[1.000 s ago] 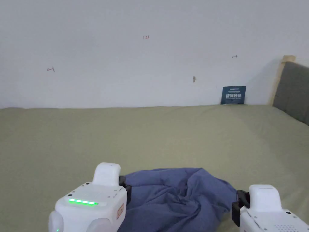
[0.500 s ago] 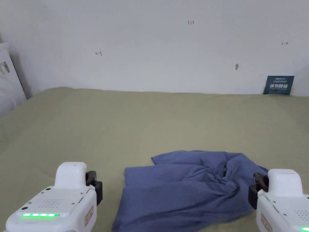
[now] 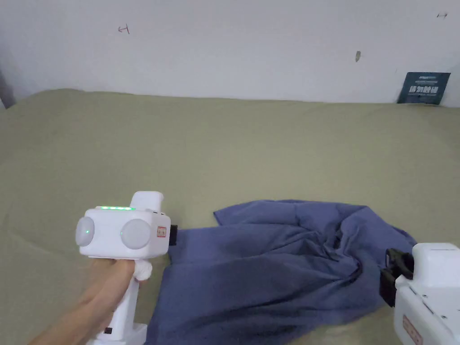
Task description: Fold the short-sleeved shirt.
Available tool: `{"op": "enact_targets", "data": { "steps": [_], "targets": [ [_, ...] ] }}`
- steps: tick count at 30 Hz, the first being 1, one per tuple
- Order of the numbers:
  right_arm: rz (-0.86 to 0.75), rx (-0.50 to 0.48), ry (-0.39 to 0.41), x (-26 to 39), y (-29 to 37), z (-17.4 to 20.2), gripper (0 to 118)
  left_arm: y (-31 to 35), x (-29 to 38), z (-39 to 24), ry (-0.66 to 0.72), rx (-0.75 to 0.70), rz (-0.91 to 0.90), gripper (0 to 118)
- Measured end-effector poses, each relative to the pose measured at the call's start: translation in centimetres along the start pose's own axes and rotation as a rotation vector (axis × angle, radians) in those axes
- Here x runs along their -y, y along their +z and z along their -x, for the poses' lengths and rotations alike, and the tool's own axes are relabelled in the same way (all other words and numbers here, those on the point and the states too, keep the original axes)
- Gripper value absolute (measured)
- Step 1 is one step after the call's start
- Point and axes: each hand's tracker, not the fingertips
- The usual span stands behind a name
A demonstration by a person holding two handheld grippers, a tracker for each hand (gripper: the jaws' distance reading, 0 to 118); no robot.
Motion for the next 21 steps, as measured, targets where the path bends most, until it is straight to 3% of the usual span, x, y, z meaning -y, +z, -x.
{"op": "enact_targets", "data": {
  "steps": [1,2,4,6,8,10,11,13,16,19,21],
  "targets": [
    [0.013,0.005,-0.001,0.2,-0.5,-0.4,1,-1.4,-0.4,-0.2,-0.032,-0.034,0.045,64],
    [0.026,0.011,-0.001,0.4,-1.0,-0.8,1,-2.8,-0.8,-0.2,-0.031,-0.023,0.050,115],
    [0.046,0.026,0.013,0.9,-1.9,-1.6,1,-6.2,-1.2,-0.1,-0.045,0.011,0.166,118],
    [0.065,0.046,0.019,1.5,-2.7,-2.4,1,-6.7,-0.7,-1.7,-0.053,-0.099,0.167,110],
    [0.096,0.063,0.014,2.1,-3.4,-3.2,1,-7.6,-0.4,-2.5,-0.086,-0.097,0.175,109],
    [0.118,0.078,0.011,2.5,-3.8,-4.0,1,-4.3,-1.0,-1.7,-0.080,-0.088,0.154,103],
    [0.130,0.086,0.003,2.6,-3.9,-4.4,1,-3.3,-1.0,-1.9,-0.097,-0.047,0.116,78],
    [0.148,0.091,-0.010,2.5,-4.5,-5.5,1,-3.1,-0.8,-2.4,-0.118,-0.035,0.098,4],
    [0.173,0.132,-0.018,1.8,-5.6,-7.6,1,-2.3,-0.7,-3.5,-0.123,-0.013,0.107,4],
    [0.250,0.152,-0.084,0.2,-8.1,-10.5,1,-4.1,-1.0,-2.7,-0.122,-0.007,0.133,4],
    [0.324,0.116,-0.128,-0.7,-10.7,-12.2,1,-4.7,-0.9,-2.6,-0.093,0.004,0.163,4]
  ]
}}
